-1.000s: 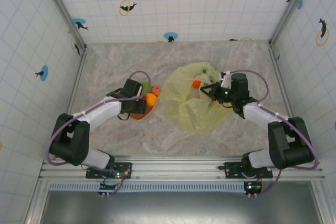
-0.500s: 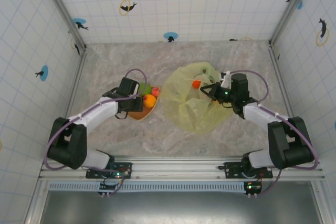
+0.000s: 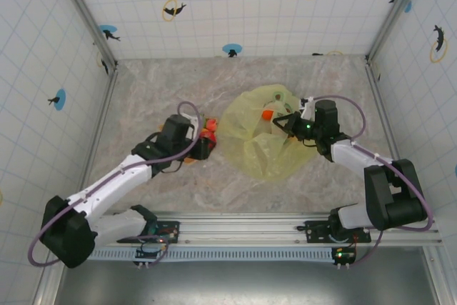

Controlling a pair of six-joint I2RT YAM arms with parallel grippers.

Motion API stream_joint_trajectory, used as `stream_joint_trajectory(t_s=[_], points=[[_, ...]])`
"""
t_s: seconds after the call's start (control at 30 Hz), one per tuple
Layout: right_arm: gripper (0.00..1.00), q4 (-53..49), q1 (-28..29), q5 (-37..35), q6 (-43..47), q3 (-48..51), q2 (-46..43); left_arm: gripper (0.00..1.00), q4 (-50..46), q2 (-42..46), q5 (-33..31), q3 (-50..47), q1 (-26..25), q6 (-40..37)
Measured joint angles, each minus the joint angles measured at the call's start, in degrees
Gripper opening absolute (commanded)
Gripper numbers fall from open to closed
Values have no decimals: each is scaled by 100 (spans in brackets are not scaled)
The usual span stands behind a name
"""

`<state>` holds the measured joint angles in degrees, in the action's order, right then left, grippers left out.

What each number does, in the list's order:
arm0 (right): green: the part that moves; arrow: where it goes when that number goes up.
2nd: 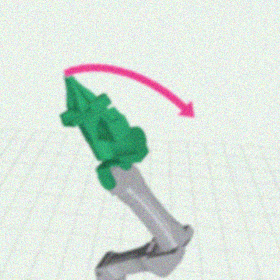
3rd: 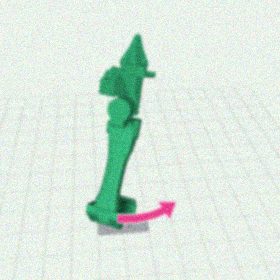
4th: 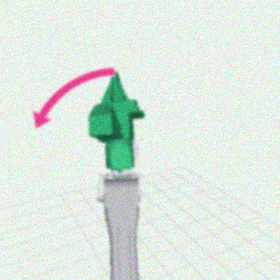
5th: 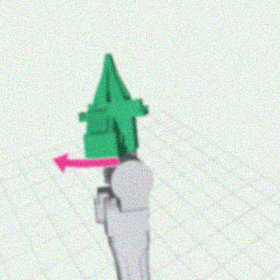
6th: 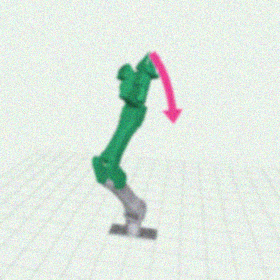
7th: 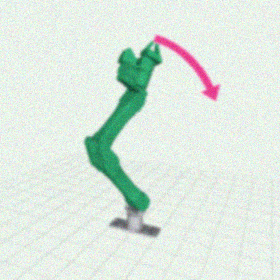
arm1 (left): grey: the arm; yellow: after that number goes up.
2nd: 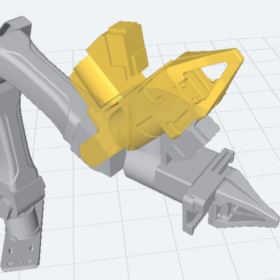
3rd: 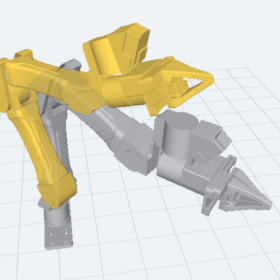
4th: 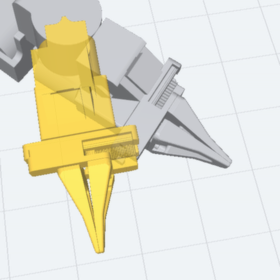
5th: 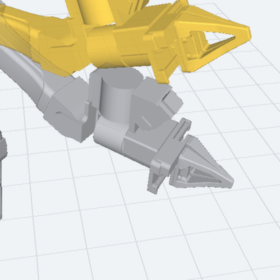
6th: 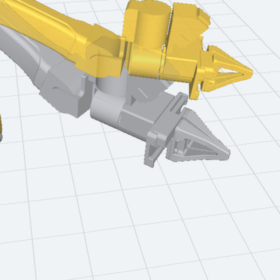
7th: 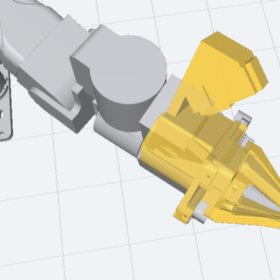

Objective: Place the fruits into the plastic bag

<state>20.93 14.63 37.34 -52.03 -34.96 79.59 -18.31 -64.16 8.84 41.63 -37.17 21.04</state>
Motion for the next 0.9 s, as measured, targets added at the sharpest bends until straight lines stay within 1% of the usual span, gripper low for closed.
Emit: stream_joint_trajectory(t_s=[0.1, 0.23, 0.47, 0.63, 0.77, 0.9], points=[[0, -2, 2, -2, -7, -2, 2, 59, 365, -422, 22, 9, -487, 66], [0, -9, 31, 2, -70, -13, 0, 59, 774, -1349, 17, 175, -850, 90], [0, 57, 103, 149, -363, -35, -2, 59, 1567, -2638, 120, 848, -949, 96], [0, 455, 164, 247, -872, -35, -4, 59, 2328, -3128, 299, 1029, -1045, 262], [0, 933, 254, 264, -1351, -33, -4, 60, 2977, -3462, 404, 1038, -1113, 579], [0, 1266, 339, 232, -1707, -31, -4, 61, 3600, -3764, 354, 1071, -1121, 970]])
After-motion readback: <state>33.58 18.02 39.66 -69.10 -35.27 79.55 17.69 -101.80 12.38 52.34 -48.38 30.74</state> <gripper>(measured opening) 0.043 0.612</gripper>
